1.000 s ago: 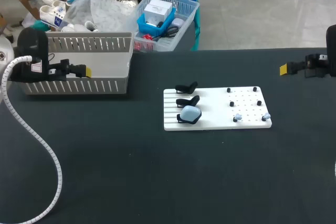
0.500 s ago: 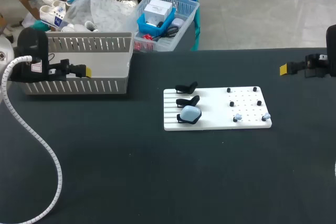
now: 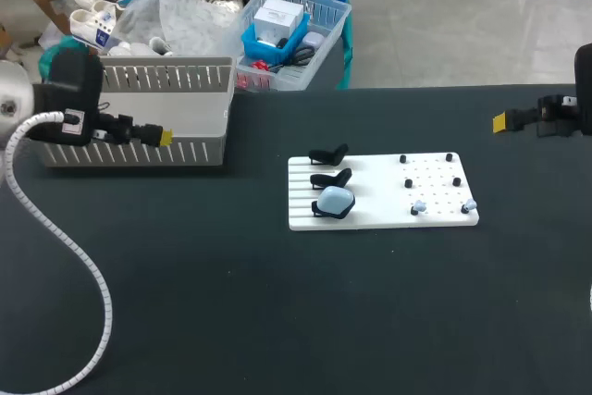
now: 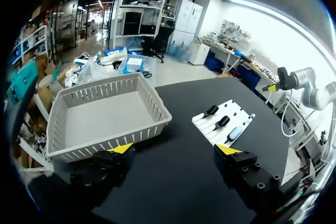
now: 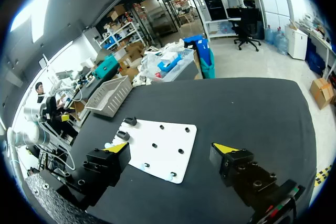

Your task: Pick up each earbud case from the left stands, insert the matching earbuds, close the lid, and place the case in the box.

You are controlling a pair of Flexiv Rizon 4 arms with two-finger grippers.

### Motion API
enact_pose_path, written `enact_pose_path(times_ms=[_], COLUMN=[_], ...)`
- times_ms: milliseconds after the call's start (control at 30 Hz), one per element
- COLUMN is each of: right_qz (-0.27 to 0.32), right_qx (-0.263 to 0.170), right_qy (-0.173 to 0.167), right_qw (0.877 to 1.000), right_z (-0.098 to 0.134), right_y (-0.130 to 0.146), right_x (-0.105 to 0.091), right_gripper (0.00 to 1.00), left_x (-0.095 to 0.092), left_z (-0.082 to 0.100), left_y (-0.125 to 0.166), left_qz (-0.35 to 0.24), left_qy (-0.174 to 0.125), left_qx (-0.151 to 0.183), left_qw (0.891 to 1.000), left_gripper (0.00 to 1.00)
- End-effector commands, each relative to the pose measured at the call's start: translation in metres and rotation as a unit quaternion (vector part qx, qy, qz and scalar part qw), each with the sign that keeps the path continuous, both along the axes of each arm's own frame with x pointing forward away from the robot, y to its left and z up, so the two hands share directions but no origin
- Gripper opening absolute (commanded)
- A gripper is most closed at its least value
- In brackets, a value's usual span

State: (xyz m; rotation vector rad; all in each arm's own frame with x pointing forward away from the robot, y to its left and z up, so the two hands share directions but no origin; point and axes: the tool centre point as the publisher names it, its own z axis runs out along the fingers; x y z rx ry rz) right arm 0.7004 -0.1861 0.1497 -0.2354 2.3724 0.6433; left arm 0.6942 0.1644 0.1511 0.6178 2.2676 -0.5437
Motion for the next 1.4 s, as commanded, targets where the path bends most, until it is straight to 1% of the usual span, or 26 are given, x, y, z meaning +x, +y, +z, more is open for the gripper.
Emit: enact_pose_path(times_ms=[33,67,100,133,167,267,367,400,433,467,500,600,667,733,767,867,933,967,1033,1067,1233,1367,1400], right_qz=[0.0,0.0,0.0,0.0,0.0,0.0,0.0,0.0,0.0,0.0,0.0,0.0,0.0,0.0,0.0,0.0,0.0,0.0,0.0,0.0,0.0,0.0,0.0], right_qx=[0.0,0.0,0.0,0.0,0.0,0.0,0.0,0.0,0.0,0.0,0.0,0.0,0.0,0.0,0.0,0.0,0.0,0.0,0.0,0.0,0.0,0.0,0.0], right_qy=[0.0,0.0,0.0,0.0,0.0,0.0,0.0,0.0,0.0,0.0,0.0,0.0,0.0,0.0,0.0,0.0,0.0,0.0,0.0,0.0,0.0,0.0,0.0], right_qw=[1.0,1.0,1.0,1.0,1.0,1.0,1.0,1.0,1.0,1.0,1.0,1.0,1.0,1.0,1.0,1.0,1.0,1.0,1.0,1.0,1.0,1.0,1.0], right_z=[0.0,0.0,0.0,0.0,0.0,0.0,0.0,0.0,0.0,0.0,0.0,0.0,0.0,0.0,0.0,0.0,0.0,0.0,0.0,0.0,0.0,0.0,0.0], right_y=[0.0,0.0,0.0,0.0,0.0,0.0,0.0,0.0,0.0,0.0,0.0,0.0,0.0,0.0,0.0,0.0,0.0,0.0,0.0,0.0,0.0,0.0,0.0], right_x=[0.0,0.0,0.0,0.0,0.0,0.0,0.0,0.0,0.0,0.0,0.0,0.0,0.0,0.0,0.0,0.0,0.0,0.0,0.0,0.0,0.0,0.0,0.0], right_gripper=[1.0,1.0,1.0,1.0,1.0,1.0,1.0,1.0,1.0,1.0,1.0,1.0,1.0,1.0,1.0,1.0,1.0,1.0,1.0,1.0,1.0,1.0,1.0], left_x=[-0.007,-0.01,-0.013,-0.016,-0.021,-0.034,-0.047,-0.051,-0.055,-0.06,-0.064,-0.066,-0.064,-0.061,-0.059,-0.056,-0.055,-0.053,-0.05,-0.049,-0.041,-0.041,-0.042], left_z=[-0.002,-0.001,-0.001,-0.002,-0.006,-0.009,-0.014,-0.016,-0.017,-0.018,-0.019,-0.022,-0.023,-0.024,-0.024,-0.026,-0.028,-0.03,-0.035,-0.035,-0.035,-0.036,-0.037], left_y=[-0.005,-0.008,-0.011,-0.013,-0.019,-0.028,-0.036,-0.038,-0.04,-0.041,-0.041,-0.044,-0.048,-0.052,-0.054,-0.06,-0.065,-0.067,-0.072,-0.075,-0.091,-0.104,-0.107], left_qz=[-0.097,-0.116,-0.139,-0.146,-0.166,-0.204,-0.224,-0.225,-0.231,-0.239,-0.243,-0.246,-0.261,-0.274,-0.283,-0.319,-0.339,-0.344,-0.351,-0.358,-0.378,-0.39,-0.393], left_qy=[-0.044,-0.054,-0.069,-0.09,-0.109,-0.114,-0.122,-0.127,-0.126,-0.134,-0.139,-0.137,-0.144,-0.141,-0.139,-0.131,-0.131,-0.131,-0.137,-0.139,-0.148,-0.153,-0.151], left_qx=[-0.031,-0.033,-0.027,-0.009,0.021,0.027,0.035,0.044,0.047,0.047,0.056,0.054,0.054,0.044,0.033,0.012,0.008,0.011,0.02,0.019,0.005,-0.005,-0.014], left_qw=[0.994,0.991,0.988,0.985,0.98,0.972,0.966,0.965,0.964,0.961,0.958,0.958,0.953,0.95,0.948,0.939,0.932,0.93,0.926,0.923,0.914,0.908,0.907], left_gripper=[1.0,1.0,1.0,1.0,1.0,1.0,1.0,1.0,1.0,1.0,1.0,1.0,1.0,1.0,1.0,1.0,1.0,1.0,1.0,1.0,1.0,1.0,1.0])
